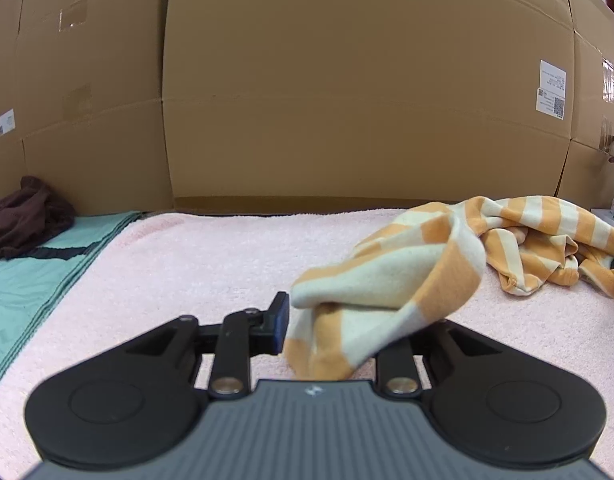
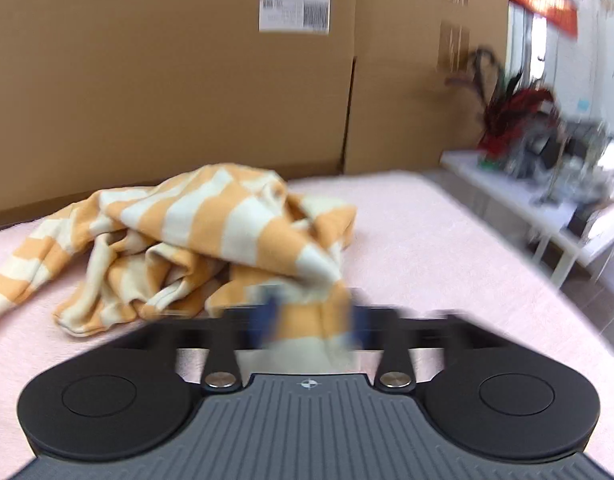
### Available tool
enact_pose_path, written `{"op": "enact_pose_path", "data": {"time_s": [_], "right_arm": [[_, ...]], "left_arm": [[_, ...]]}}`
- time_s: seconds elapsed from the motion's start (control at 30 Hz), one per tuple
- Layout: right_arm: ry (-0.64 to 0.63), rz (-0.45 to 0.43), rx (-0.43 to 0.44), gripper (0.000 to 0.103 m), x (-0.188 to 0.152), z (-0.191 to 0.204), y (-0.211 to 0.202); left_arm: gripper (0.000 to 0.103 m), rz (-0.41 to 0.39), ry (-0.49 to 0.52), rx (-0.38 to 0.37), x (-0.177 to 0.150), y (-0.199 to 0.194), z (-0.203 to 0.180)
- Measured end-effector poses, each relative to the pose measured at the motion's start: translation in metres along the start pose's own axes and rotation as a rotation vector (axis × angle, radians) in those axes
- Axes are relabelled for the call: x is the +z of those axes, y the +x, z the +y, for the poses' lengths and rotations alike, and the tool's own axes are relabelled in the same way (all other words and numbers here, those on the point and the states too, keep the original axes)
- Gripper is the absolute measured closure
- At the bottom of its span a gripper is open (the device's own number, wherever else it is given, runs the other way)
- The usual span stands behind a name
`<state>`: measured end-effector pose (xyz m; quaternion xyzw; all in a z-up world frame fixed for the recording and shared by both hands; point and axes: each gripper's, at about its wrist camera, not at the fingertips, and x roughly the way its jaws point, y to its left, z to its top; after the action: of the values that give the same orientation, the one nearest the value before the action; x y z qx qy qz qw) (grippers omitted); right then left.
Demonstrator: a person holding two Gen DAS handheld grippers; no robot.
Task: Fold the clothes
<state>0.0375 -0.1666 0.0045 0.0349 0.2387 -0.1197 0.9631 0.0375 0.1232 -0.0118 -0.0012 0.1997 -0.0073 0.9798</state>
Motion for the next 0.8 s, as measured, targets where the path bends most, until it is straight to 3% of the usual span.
{"op": "enact_pose_path", "data": {"time_s": [0.43,0.6,0.67,0.73,0.8], "right_arm": [[-0.385,-0.053,0.582,0.094,-0.055,0.064,-0.1],[-0.475,-0.031,0.659,0.086,-0.057,0.06,-0.112],[-0.397,-0.04,0.663,0.085,-0.047,0.048,-0.109],[-0.291,-0.057,0.629,0.076,-0.039,0.032,-0.104],[-0.208,-0.052,0.526,0.065,-0.032,0.019,-0.091]], "left_arm": [[0.076,0.006,-0.049,-0.009,0.001,0.0,0.008],[0.076,0.009,-0.062,-0.007,0.001,0.001,0.009],[0.072,0.007,-0.061,-0.004,0.001,0.0,0.009],[0.07,0.003,-0.058,0.0,0.001,-0.001,0.008],[0.07,0.0,-0.05,0.004,0.0,-0.002,0.007]]}}
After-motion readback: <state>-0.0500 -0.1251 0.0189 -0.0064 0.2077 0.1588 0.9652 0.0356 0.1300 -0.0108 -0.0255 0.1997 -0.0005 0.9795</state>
